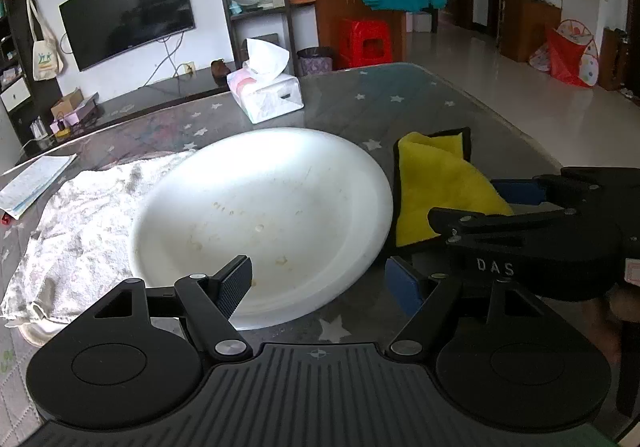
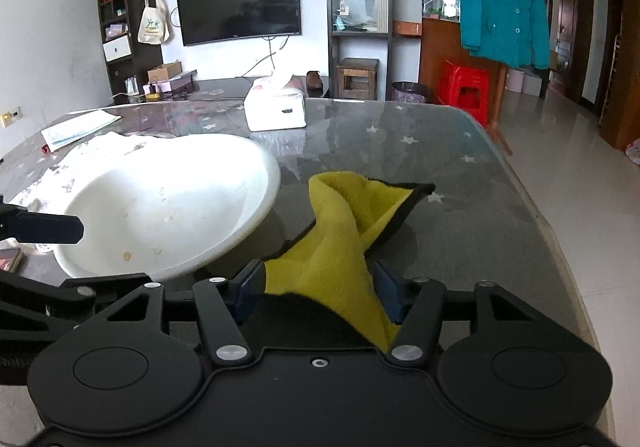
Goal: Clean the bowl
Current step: 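Close the right gripper on the yellow cloth and lift it, then grasp the white bowl rim with the left gripper while the right gripper holds the cloth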
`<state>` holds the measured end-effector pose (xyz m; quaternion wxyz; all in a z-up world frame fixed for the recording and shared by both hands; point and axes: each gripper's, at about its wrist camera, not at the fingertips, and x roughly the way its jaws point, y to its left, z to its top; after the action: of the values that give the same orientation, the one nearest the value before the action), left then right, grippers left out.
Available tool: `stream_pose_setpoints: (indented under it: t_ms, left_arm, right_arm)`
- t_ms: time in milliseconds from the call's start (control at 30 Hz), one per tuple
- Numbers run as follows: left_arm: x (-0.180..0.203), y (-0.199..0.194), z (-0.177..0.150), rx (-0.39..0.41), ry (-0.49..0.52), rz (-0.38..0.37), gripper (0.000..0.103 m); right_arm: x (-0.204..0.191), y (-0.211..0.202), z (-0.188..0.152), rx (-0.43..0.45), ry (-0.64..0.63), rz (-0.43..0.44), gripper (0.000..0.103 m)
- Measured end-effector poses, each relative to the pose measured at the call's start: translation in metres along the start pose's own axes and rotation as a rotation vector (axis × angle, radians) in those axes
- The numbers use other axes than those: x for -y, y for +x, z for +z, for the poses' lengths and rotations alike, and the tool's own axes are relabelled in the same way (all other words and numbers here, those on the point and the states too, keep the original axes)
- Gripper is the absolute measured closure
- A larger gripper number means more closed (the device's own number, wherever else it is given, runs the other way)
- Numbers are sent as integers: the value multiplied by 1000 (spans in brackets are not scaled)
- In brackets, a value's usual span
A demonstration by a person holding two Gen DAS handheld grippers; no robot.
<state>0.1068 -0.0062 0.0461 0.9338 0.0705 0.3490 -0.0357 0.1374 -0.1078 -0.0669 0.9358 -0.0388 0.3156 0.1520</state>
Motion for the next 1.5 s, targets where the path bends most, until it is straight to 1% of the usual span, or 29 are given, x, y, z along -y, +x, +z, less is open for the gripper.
stream_pose_setpoints:
  t_ms: [100,267,300,333,400,433,500,533,600,633,767,1033,1500]
  left_arm:
    - [2,0,-1,1,-2,-6,28]
    - [2,3,-1,-6,2,-8,28]
    - [2,3,-1,-6,2,-9,28]
    - [2,4,-1,-6,3,-9,28]
    - [2,4,-1,-7,4,-10,28]
    - [2,5,-1,-7,5,-11,28]
    - [3,7,0,-9,8,-12,28]
    - [4,7,0,-10,10,-14,28]
    - [5,9,0,-11,15,-19,28]
    - [6,10,0,-12,16,-19,28]
    - [7,13,1,-17,19,-22,28]
    - [12,21,2,-25,41,-31,29]
    - [20,35,3,-29,68,-50,30]
  right_arm:
    - [2,7,1,-13,20,7,40]
    - [0,19,3,-39,-3,10,41]
    - [0,20,2,-41,-8,8,43]
    - [0,21,2,-43,-13,5,47]
    - [0,24,1,-54,-19,10,51]
    - [0,24,1,-57,-21,13,55]
    - [3,25,0,-59,-21,19,56]
    - [4,26,0,-59,-21,22,59]
    - [5,26,0,-58,-25,22,62]
    - [6,26,0,-57,-30,25,66]
    - [8,21,0,-54,-36,30,73]
    - [18,10,-5,-51,-35,12,77]
    - [38,-21,-27,-62,3,-27,78]
